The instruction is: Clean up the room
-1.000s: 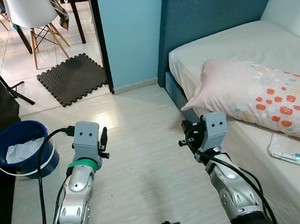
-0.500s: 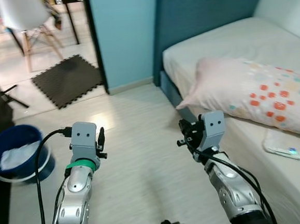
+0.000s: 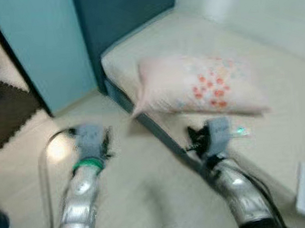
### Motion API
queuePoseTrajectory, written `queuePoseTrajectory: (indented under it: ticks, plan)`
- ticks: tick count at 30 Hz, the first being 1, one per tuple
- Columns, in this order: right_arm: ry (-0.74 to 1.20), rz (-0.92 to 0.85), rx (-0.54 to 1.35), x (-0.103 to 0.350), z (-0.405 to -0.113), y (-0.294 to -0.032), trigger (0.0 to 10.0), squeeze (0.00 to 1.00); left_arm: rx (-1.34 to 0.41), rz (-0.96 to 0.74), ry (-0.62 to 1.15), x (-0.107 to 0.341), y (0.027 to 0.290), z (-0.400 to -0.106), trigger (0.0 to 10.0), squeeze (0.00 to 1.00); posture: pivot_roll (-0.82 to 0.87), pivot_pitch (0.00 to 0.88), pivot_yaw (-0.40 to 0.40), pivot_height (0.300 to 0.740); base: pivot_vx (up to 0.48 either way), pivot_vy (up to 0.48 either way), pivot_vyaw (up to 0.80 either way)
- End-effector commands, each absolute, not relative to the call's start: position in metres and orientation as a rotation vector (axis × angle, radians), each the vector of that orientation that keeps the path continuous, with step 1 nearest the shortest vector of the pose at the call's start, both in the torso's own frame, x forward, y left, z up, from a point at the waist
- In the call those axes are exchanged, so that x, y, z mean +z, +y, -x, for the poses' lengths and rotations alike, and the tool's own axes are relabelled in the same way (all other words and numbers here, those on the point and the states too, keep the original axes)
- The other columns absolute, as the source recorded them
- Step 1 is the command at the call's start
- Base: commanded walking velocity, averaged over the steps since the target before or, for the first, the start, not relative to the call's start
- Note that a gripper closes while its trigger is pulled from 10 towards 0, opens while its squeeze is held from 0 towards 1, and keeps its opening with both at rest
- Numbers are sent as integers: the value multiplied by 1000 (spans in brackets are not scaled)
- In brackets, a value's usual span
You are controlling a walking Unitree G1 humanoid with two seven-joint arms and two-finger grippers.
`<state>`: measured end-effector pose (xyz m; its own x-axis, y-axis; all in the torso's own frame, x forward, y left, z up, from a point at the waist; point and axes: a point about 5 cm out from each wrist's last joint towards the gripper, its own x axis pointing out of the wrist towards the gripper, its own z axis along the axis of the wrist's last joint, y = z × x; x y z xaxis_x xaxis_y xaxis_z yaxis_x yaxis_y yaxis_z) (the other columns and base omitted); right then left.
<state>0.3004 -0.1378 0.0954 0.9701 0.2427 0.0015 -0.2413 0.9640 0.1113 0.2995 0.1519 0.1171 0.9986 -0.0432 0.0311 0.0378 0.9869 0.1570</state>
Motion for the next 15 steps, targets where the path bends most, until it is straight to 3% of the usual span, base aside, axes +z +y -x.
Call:
queuePoseTrajectory:
  ticks: [1, 15]
  plan:
    - [34, -127, 263, 90, -297, -131, 10000, 0, -18, -155, 2, 109, 160, -295, 10000, 0, -83, 9, 17, 740, 398, 0, -800]
    - [41, -133, 264, 89, -297, -129, 10000, 0, -27, -159, 0, 108, 160, -295, 10000, 0, -83, 6, 21, 740, 376, 0, -800]
